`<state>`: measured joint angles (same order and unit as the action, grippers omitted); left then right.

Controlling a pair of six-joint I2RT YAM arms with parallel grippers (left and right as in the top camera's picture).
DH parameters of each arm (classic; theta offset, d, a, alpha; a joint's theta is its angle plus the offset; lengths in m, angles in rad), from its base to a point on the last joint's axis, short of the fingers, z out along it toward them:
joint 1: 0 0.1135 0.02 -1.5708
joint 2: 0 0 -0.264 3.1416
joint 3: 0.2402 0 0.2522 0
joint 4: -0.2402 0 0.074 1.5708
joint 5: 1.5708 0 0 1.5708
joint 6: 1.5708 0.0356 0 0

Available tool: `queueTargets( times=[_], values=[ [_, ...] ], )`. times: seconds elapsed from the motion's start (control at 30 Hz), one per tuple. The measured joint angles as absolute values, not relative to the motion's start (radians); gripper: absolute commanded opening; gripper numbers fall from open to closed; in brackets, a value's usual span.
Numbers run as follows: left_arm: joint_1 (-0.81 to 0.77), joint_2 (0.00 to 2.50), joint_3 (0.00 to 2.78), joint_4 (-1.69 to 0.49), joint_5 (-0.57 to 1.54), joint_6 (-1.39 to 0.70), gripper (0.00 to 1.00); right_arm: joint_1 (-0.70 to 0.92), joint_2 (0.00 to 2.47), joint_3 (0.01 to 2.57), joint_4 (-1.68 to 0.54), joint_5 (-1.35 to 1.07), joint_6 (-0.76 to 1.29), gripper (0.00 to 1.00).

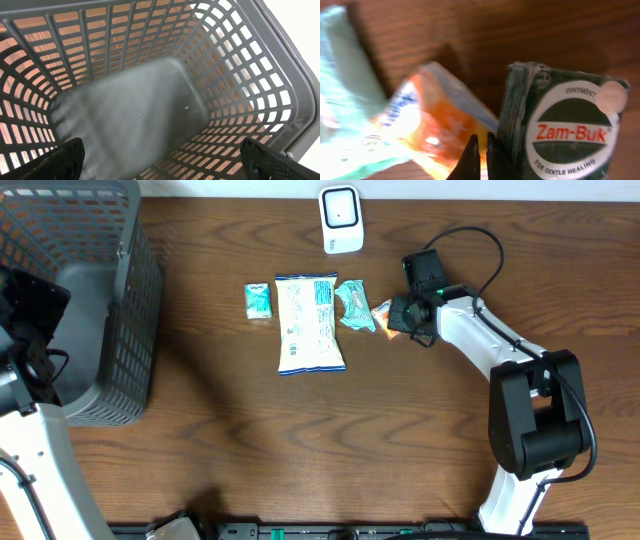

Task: Scan the item barcode
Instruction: 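Grasp the orange-and-white pack with the right gripper and lift it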

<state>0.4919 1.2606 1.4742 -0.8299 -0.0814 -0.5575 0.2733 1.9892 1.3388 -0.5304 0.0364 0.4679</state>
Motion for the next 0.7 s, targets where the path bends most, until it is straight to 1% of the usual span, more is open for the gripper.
queueTargets(
  times=[0.03,0.17,0.27,0.33,0.37,0.43,0.5,0.53,0.7],
  values=[
    [0.492,1.261,1.474,-0.83,-0.081,-0.558,0.98,0.273,1.989,1.338,-0.569,0.079,0.468,0.01],
    [0.492,1.261,1.474,-0.83,-0.081,-0.558,0.98,0.27,1.989,1.338,-0.587,0.142,0.468,0.01],
    [0.492,1.261,1.474,-0.83,-0.081,-0.558,0.98,0.263,1.989,1.338,-0.587,0.149,0.467,0.06],
    [0.492,1.261,1.474,-0.83,-0.081,-0.558,0.98,0.262,1.989,1.343,-0.587,0.124,0.463,0.15],
    [0.492,1.261,1.474,-0.83,-0.081,-0.558,0.98,0.261,1.989,1.349,-0.587,0.115,0.459,0.22],
    [0.492,1.261,1.474,-0.83,-0.081,-0.558,0.97,0.258,1.989,1.373,-0.587,0.074,0.424,0.45],
    [0.492,1.261,1.474,-0.83,-0.081,-0.558,0.98,0.258,1.989,1.401,-0.579,0.04,0.395,0.58],
    [0.492,1.261,1.474,-0.83,-0.081,-0.558,0.98,0.258,1.989,1.411,-0.572,0.023,0.386,0.7],
    [0.492,1.261,1.474,-0.83,-0.081,-0.558,0.98,0.258,1.989,1.414,-0.571,-0.012,0.366,0.76]
  ],
)
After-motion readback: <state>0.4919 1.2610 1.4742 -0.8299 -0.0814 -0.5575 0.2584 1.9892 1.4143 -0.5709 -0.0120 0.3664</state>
